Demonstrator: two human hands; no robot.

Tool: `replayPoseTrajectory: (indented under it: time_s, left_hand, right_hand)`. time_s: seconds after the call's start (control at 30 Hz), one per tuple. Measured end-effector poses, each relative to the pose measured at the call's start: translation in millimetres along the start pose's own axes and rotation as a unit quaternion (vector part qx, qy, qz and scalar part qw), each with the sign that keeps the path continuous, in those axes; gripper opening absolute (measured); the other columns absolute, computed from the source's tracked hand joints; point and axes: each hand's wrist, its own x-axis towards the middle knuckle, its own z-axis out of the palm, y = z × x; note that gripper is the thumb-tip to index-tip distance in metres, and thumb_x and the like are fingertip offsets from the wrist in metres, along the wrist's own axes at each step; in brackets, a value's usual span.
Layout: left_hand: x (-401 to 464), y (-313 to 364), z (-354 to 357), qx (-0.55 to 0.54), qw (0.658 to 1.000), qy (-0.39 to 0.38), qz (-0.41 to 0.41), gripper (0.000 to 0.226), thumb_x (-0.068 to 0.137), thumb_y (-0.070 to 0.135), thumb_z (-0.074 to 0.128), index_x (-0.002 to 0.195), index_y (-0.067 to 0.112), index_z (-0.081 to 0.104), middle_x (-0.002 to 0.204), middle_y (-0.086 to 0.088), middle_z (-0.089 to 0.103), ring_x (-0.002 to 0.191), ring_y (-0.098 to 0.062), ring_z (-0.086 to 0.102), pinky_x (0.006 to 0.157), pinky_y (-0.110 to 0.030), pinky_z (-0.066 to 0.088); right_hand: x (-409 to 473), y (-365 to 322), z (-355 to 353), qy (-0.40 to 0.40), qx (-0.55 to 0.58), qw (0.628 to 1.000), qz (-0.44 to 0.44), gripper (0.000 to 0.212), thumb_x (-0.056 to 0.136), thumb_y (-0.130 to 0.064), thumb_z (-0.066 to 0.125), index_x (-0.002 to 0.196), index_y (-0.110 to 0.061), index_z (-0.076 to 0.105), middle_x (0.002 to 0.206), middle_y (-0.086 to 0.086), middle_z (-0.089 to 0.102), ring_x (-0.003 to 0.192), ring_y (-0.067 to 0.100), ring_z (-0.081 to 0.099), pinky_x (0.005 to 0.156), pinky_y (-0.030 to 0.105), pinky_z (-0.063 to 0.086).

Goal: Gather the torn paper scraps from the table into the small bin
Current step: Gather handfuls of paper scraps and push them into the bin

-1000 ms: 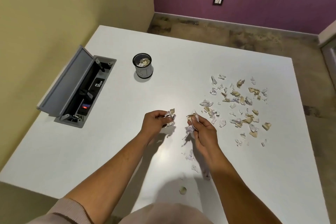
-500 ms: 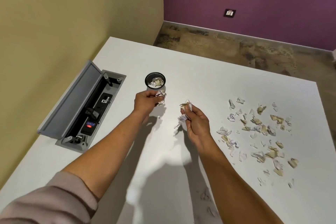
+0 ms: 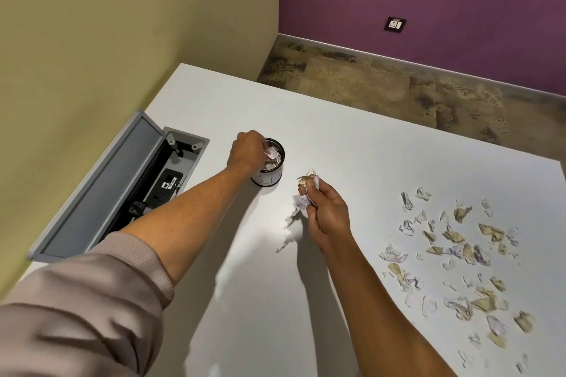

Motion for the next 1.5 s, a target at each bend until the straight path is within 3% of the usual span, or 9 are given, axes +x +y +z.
replayPoseTrajectory:
  time_s: [0.13,0.33,0.5,0.7,0.87,1.03,1.27,1.33,1.5]
  left_hand:
    - [2,4,9,0.058,0.998,-0.008,0.035,0.029,0.083,0.005,0.06,0.106,0.018,0.071,0.117,-0.015,0.062,0.101,-0.037,0.062,0.074,-0.031,0.047]
    - [1,-1,-4,0.017,0.998,-0.005,0.062,0.035,0.08,0.006,0.065,0.109,0.025,0.07,0.116,-0.004,0.067,0.11,-0.028,0.059,0.085,-0.032,0.048]
    - [-22,-15,-13,-0.12,0.985,0.073,0.1,0.021,0.091,0.014,0.063,0.111,0.013,0.071,0.113,-0.003,0.071,0.106,-0.02,0.064,0.094,-0.027,0.048]
    - [-73,-71,32,-0.209,0.968,0.137,-0.007,0.021,0.096,0.014,0.055,0.109,0.007,0.07,0.112,-0.007,0.069,0.101,-0.024,0.065,0.092,-0.035,0.051]
    - [-100,-117,83,-0.045,0.994,0.064,0.081,0.031,0.099,0.02,0.051,0.124,0.005,0.062,0.131,-0.012,0.06,0.127,-0.031,0.05,0.112,-0.042,0.035]
    - [-105,-147,108,0.126,0.977,0.052,0.165,0.05,0.102,0.035,0.04,0.146,0.011,0.042,0.156,-0.009,0.036,0.146,-0.03,0.027,0.121,-0.046,0.017]
    - [-104,-154,117,0.157,0.969,0.062,0.181,0.056,0.103,0.039,0.028,0.15,0.01,0.036,0.159,-0.008,0.029,0.149,-0.027,0.021,0.121,-0.048,0.017]
    - [-104,-156,118,0.151,0.969,0.065,0.183,0.056,0.103,0.04,0.027,0.15,0.01,0.035,0.159,-0.007,0.028,0.15,-0.025,0.019,0.121,-0.047,0.016]
    - [-103,-156,120,0.148,0.968,0.075,0.186,0.055,0.103,0.039,0.03,0.15,0.01,0.036,0.158,-0.008,0.03,0.15,-0.025,0.019,0.121,-0.048,0.017]
  right_hand:
    - [11,4,-2,-0.01,-0.014,1.0,-0.004,0.013,0.088,0.0,0.064,0.099,-0.005,0.069,0.082,0.002,0.076,0.077,0.01,0.073,0.062,0.018,0.054]
    - [17,8,4,-0.015,-0.026,1.0,-0.008,0.014,0.088,0.0,0.065,0.099,-0.005,0.069,0.081,0.002,0.075,0.074,0.01,0.071,0.062,0.02,0.055]
    - [21,3,17,-0.007,-0.022,1.0,-0.009,0.013,0.087,0.003,0.065,0.095,-0.007,0.07,0.078,0.002,0.075,0.074,0.012,0.072,0.06,0.02,0.055]
    - [36,-6,37,0.0,-0.037,0.999,-0.026,0.014,0.088,0.002,0.065,0.1,-0.004,0.068,0.082,0.005,0.072,0.069,0.011,0.07,0.059,0.017,0.054]
    - [59,-6,59,0.03,-0.079,0.995,-0.057,0.013,0.085,0.002,0.069,0.095,-0.007,0.07,0.084,0.006,0.072,0.077,0.016,0.068,0.07,0.021,0.056]
    - [82,0,74,0.05,-0.171,0.977,-0.115,0.013,0.082,-0.005,0.074,0.094,-0.009,0.074,0.092,0.007,0.075,0.078,0.014,0.068,0.083,0.031,0.057]
    - [97,11,88,0.002,-0.363,0.901,-0.237,0.014,0.08,-0.01,0.075,0.088,-0.021,0.077,0.083,-0.014,0.072,0.077,-0.006,0.067,0.069,0.01,0.051]
    - [99,16,89,-0.05,-0.416,0.872,-0.254,0.013,0.081,-0.005,0.072,0.091,-0.012,0.077,0.085,-0.009,0.073,0.079,0.004,0.069,0.075,0.024,0.056]
    - [110,18,95,-0.149,-0.671,0.677,-0.263,0.017,0.085,0.001,0.06,0.091,-0.007,0.074,0.089,0.012,0.071,0.073,0.027,0.065,0.074,0.039,0.057]
